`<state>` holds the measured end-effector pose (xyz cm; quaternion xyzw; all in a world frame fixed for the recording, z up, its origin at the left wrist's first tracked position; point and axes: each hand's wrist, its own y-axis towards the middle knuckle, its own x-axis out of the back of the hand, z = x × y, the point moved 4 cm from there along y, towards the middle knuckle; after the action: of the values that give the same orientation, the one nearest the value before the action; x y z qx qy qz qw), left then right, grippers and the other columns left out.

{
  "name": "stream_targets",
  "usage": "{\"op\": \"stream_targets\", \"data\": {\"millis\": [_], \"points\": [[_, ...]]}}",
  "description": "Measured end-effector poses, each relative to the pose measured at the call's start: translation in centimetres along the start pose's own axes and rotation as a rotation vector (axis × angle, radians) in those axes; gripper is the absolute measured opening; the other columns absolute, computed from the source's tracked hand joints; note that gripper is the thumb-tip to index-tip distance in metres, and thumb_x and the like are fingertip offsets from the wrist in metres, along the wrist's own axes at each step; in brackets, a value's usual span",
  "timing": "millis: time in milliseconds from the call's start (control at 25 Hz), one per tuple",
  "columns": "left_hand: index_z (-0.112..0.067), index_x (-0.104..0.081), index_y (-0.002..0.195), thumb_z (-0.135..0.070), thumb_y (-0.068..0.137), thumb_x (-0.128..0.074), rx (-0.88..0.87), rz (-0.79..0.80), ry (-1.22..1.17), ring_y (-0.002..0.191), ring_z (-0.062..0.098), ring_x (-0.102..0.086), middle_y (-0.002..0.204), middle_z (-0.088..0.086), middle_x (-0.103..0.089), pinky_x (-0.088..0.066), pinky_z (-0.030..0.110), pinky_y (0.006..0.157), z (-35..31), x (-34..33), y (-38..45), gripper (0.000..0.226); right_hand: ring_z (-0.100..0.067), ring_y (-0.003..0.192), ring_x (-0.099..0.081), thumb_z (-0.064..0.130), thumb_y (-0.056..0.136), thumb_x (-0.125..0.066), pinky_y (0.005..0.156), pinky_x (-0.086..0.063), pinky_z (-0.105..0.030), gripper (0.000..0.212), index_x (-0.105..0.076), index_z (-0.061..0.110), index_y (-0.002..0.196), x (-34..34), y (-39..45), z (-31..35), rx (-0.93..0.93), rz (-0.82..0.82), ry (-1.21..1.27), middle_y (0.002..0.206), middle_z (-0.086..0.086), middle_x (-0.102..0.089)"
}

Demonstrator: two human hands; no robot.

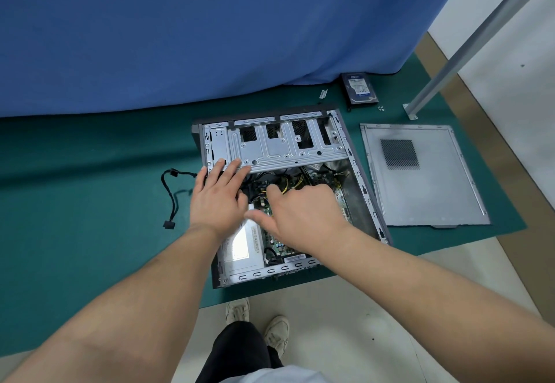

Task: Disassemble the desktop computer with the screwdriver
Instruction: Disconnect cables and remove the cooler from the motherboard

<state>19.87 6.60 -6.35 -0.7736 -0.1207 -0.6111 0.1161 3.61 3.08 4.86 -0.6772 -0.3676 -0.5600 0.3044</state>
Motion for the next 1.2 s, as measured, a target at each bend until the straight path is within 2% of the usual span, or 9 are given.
{"op": "stream_targets", "data": {"millis": [160, 280, 440, 560, 720, 840, 960, 1120, 1200], "points": [[-0.041, -0.032, 0.158, -0.036, 0.096, -0.028, 0.006, -0.012, -0.021, 0.157, 0.015, -0.012, 0.167, -0.014, -0.028, 0.0, 0.043, 0.129, -0.1, 0.1, 0.1, 0.061, -0.021, 0.041, -0.048, 0.057, 0.105, -0.035, 0.046, -0.015, -0.023, 0.045, -0.05, 0.02, 0.086, -0.3, 0.7, -0.2, -0.152, -0.031, -0.074, 0.048, 0.007, -0.035], [-0.04, -0.033, 0.158, -0.036, 0.097, -0.029, 0.008, -0.012, -0.022, 0.157, 0.016, -0.013, 0.167, -0.014, -0.028, 0.0, 0.043, 0.129, -0.1, 0.0, 0.1, 0.061, -0.025, 0.066, -0.06, 0.044, 0.106, -0.041, 0.052, -0.03, -0.031, 0.031, -0.054, 0.016, 0.105, -0.6, 1.0, -0.5, 0.125, 0.02, 0.007, 0.072, 0.0, -0.059], [-0.04, -0.033, 0.157, -0.035, 0.099, -0.034, 0.005, -0.012, -0.03, 0.157, 0.017, -0.014, 0.167, -0.014, -0.029, -0.001, 0.044, 0.129, 0.0, 0.0, 0.1, 0.059, -0.023, 0.09, -0.054, 0.042, 0.099, -0.053, 0.08, -0.044, -0.04, 0.026, -0.052, 0.018, 0.11, 0.5, 1.0, -2.8, 0.383, 0.151, 0.241, 0.098, -0.001, -0.06], [-0.04, -0.033, 0.157, -0.036, 0.098, -0.032, 0.003, -0.013, -0.025, 0.157, 0.017, -0.014, 0.167, -0.014, -0.028, 0.0, 0.044, 0.129, -0.1, 0.1, 0.2, 0.06, -0.025, 0.08, -0.059, 0.057, 0.101, -0.038, 0.063, -0.044, -0.037, 0.04, -0.052, 0.02, 0.108, 0.0, 0.9, -2.6, 0.237, 0.132, 0.19, 0.079, 0.003, -0.054], [-0.04, -0.032, 0.158, -0.036, 0.098, -0.033, 0.005, -0.013, -0.011, 0.157, 0.017, -0.014, 0.167, -0.014, -0.028, -0.001, 0.044, 0.129, -0.1, 0.0, 0.2, 0.06, -0.025, 0.051, -0.048, 0.067, 0.103, -0.023, 0.048, -0.023, -0.027, 0.059, -0.058, 0.02, 0.101, -0.4, 1.5, -2.4, -0.084, 0.065, -0.006, 0.054, 0.004, -0.042], [-0.04, -0.032, 0.158, -0.037, 0.096, -0.03, 0.008, -0.01, -0.013, 0.157, 0.016, -0.014, 0.167, -0.014, -0.028, -0.001, 0.044, 0.129, -0.2, 0.1, 0.2, 0.061, -0.028, 0.071, -0.057, 0.05, 0.105, -0.042, 0.059, -0.034, -0.034, 0.037, -0.057, 0.016, 0.108, -0.7, 1.3, -1.7, 0.257, 0.061, 0.052, 0.079, -0.002, -0.063], [-0.04, -0.032, 0.158, -0.037, 0.096, -0.029, 0.011, -0.009, -0.011, 0.157, 0.016, -0.013, 0.167, -0.014, -0.028, -0.001, 0.044, 0.129, -0.2, 0.1, 0.2, 0.062, -0.023, 0.087, -0.053, 0.042, 0.1, -0.051, 0.073, -0.04, -0.037, 0.027, -0.056, 0.018, 0.111, 0.1, 0.5, -2.2, 0.532, 0.068, 0.106, 0.094, 0.0, -0.06], [-0.04, -0.031, 0.158, -0.037, 0.097, -0.031, 0.009, -0.005, -0.004, 0.157, 0.016, -0.013, 0.167, -0.014, -0.027, -0.002, 0.045, 0.129, -0.1, 0.1, 0.3, 0.061, -0.023, 0.063, -0.054, 0.063, 0.099, -0.028, 0.054, -0.034, -0.031, 0.049, -0.051, 0.02, 0.1, 0.0, 0.2, -2.9, 0.224, 0.122, 0.074, 0.068, 0.003, -0.052], [-0.04, -0.031, 0.158, -0.037, 0.097, -0.031, 0.01, -0.007, -0.002, 0.157, 0.016, -0.013, 0.167, -0.014, -0.027, -0.002, 0.045, 0.129, -0.2, 0.2, 0.2, 0.061, -0.021, 0.043, -0.037, 0.073, 0.098, -0.014, 0.047, -0.024, -0.026, 0.06, -0.046, 0.022, 0.093, -0.1, 0.5, -3.2, -0.015, 0.097, -0.026, 0.051, 0.004, -0.036]]}}
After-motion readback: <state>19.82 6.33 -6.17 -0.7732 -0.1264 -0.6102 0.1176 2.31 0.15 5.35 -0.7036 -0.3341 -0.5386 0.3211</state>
